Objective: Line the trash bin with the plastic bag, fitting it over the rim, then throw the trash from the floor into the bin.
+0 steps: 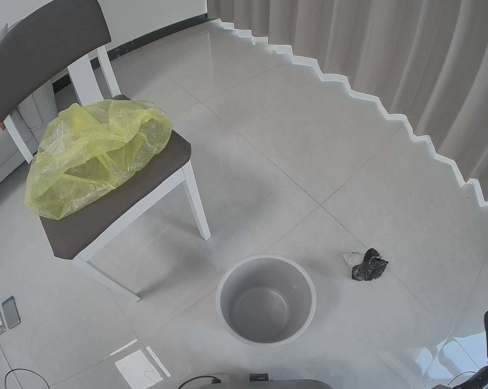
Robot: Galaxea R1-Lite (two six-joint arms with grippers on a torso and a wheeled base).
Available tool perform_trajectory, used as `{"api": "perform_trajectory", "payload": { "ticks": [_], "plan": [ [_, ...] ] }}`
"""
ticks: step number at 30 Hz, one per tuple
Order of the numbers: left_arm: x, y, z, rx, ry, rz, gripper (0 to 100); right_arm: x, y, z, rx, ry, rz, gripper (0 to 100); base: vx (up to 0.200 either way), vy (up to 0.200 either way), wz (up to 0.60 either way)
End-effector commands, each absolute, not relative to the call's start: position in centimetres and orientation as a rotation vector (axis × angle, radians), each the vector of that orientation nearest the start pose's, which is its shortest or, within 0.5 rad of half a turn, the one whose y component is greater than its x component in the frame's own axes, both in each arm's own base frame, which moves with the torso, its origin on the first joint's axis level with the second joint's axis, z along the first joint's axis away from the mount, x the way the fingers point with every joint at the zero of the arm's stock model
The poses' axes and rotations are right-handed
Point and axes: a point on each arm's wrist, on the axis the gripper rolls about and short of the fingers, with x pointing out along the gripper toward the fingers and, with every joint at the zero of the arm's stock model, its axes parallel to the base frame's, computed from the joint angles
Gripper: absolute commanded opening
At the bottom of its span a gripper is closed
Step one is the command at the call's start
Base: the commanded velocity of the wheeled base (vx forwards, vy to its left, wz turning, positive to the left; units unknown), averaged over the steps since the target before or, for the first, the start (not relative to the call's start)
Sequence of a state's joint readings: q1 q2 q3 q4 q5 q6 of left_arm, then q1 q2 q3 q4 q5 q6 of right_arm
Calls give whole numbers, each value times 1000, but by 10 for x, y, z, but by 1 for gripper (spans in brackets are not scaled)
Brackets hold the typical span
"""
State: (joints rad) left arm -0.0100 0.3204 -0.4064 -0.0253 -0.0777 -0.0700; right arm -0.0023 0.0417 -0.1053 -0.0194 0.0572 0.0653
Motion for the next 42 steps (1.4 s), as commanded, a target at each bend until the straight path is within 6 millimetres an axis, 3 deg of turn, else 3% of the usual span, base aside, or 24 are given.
{"api": "perform_trajectory", "payload": {
  "ticks": [1,2,3,6,17,28,42],
  "plan": [
    [99,7,223,-14,255,10,100,-17,3,194,151,-102,94,100,0,0,0],
    [99,7,223,-14,255,10,100,-17,3,194,151,-102,94,100,0,0,0],
    [132,19,217,-19,322,74,100,-12,3,197,126,-82,90,100,0,0,0],
    [164,37,210,13,328,140,100,-12,3,199,77,-82,89,100,0,0,0],
    [180,63,202,163,380,218,100,-4,3,206,71,-60,105,100,0,0,0],
    [199,67,199,157,405,198,100,3,3,218,68,-57,108,100,0,0,0],
    [239,83,201,144,420,210,100,2,3,221,66,-67,111,100,0,0,0]
  ]
}}
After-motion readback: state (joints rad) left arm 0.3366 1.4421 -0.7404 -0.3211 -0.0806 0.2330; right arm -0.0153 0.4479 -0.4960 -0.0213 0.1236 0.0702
